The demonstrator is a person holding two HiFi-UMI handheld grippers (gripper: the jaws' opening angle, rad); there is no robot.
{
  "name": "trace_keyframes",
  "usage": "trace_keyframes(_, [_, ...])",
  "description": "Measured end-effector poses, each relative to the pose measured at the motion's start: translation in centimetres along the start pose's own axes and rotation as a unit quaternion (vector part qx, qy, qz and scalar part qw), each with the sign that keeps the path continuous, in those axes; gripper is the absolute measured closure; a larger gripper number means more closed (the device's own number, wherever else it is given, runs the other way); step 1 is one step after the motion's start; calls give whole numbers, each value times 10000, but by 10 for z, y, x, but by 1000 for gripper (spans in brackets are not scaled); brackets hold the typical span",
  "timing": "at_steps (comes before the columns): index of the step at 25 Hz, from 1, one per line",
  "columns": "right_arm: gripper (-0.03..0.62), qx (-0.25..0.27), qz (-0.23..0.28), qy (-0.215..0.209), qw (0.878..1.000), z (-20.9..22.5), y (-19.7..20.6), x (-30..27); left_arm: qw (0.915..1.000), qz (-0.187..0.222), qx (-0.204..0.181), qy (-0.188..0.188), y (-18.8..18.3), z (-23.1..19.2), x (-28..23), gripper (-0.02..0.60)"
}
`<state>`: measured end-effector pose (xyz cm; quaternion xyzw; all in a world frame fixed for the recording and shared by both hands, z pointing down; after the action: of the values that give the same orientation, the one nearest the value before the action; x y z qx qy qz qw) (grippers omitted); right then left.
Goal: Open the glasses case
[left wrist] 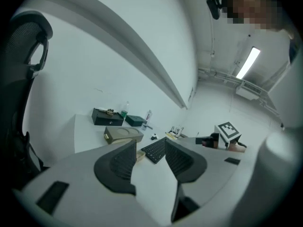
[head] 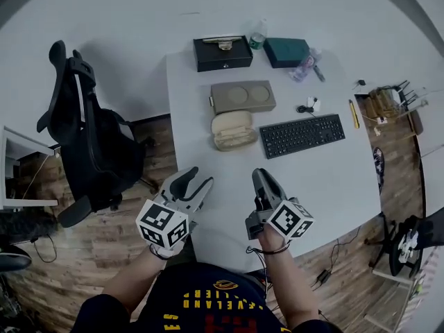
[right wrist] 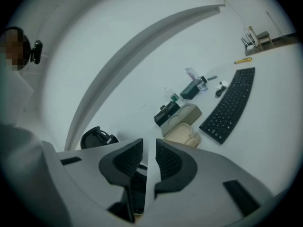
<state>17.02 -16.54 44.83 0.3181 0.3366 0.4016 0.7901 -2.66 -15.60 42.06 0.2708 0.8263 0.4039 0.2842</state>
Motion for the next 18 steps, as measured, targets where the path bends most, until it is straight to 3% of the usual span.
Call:
trace_keyframes(4, [508,976,183,-262,9947,-47,-18,27,9989,262,-97,377,-14,45,25,380])
trace_keyframes(9, [527,2045,551,-509,9760,-102,-38,59,9959,472,-133,754,-22,86,54,380])
trace_keyframes(18, [539,3030,1039,-501,9460,-159,-35,118,9901,827,-332,1088,-40,132,99,382])
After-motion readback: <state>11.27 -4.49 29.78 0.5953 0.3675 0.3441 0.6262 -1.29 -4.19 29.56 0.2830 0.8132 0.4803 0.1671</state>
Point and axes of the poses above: the fingertips, and each gripper's own axes: x backward along the fingers, z to its right, y out of its underside, the point moved 4 cm from there along x, backward along the fingers, and after that the axes turned 9 degrees about x, right-handed, at the moved point
